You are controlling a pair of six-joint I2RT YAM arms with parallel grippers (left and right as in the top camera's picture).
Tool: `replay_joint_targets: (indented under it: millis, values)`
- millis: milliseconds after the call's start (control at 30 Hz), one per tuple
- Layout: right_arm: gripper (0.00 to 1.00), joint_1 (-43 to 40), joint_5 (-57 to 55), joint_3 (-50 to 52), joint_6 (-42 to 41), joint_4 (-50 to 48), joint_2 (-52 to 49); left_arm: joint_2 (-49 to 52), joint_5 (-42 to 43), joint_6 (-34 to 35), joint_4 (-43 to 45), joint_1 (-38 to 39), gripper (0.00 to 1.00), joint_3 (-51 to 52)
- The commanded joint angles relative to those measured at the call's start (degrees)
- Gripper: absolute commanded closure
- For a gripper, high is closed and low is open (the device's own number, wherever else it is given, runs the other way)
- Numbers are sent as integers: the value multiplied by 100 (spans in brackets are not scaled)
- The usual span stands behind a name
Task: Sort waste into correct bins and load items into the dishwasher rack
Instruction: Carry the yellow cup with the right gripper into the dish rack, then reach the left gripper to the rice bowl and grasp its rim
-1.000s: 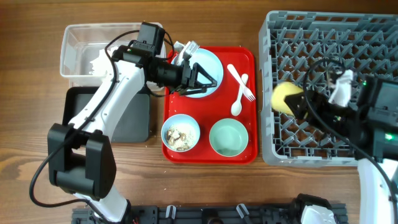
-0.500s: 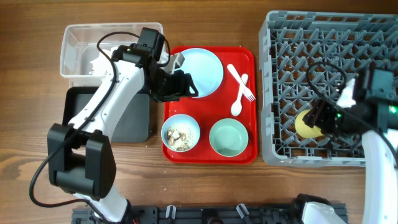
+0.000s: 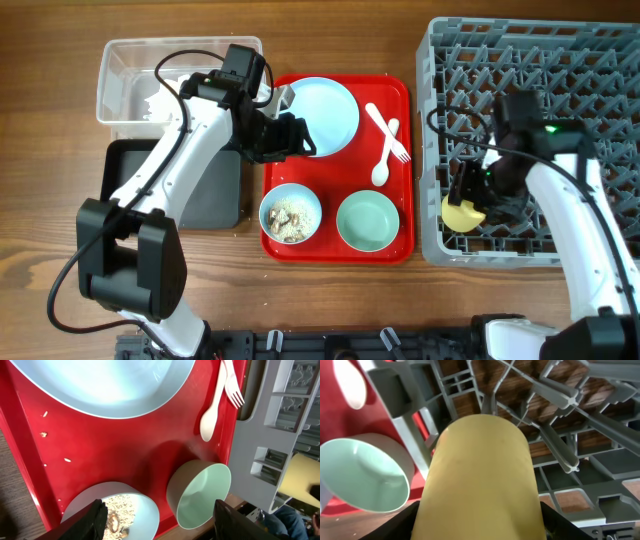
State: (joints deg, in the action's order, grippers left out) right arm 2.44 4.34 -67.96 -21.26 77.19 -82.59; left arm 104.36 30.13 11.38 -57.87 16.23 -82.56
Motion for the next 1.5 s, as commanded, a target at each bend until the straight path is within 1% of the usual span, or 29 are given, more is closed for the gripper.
replay_joint_targets:
  millis: [0,67,233,300,333,367,500,533,733,833,967,1100,1200,1367,1467]
  values:
    - [56,61,-330,13,-286,39,-107,-96,-50,-74,11,11,31,-70]
    - [55,61,-334,13,-275,42,-111,-96,-55,-74,13,11,31,-70]
    - [44,61,-348,28,-120,125,-120,-96,-70,-203,13,11,31,-70]
    - [37,61,-345,52,-120,131,-127,-96,-70,-203,13,13,31,-70]
    - [29,61,-345,63,-120,138,-127,-96,-70,-203,13,13,31,-70]
    - [25,61,-345,76,-120,142,-127,-96,-70,-203,11,13,30,-70]
    - [13,61,-348,81,-120,142,-127,-96,-70,-203,11,13,30,-70]
    - [12,61,-348,81,-122,138,-127,-96,-70,-203,11,13,30,-70]
    - [13,61,-348,33,-55,87,-125,-96,-70,-203,-4,13,30,-70]
    - [15,61,-286,-219,39,105,-105,-96,-70,-203,-2,13,30,-70]
    - [18,61,-238,-1049,203,348,-13,-129,-70,-205,28,0,30,-98]
    - [20,94,304,-1904,647,431,190,-295,-105,-223,-111,2,30,-356]
    - [21,262,516,-2256,732,398,356,-573,-245,-219,-234,2,30,-570]
    - [21,767,800,-2177,680,354,442,-1119,-328,-216,-352,7,30,-608]
    - [21,1294,796,-1893,549,85,437,-1285,-640,-7,-538,7,31,-608]
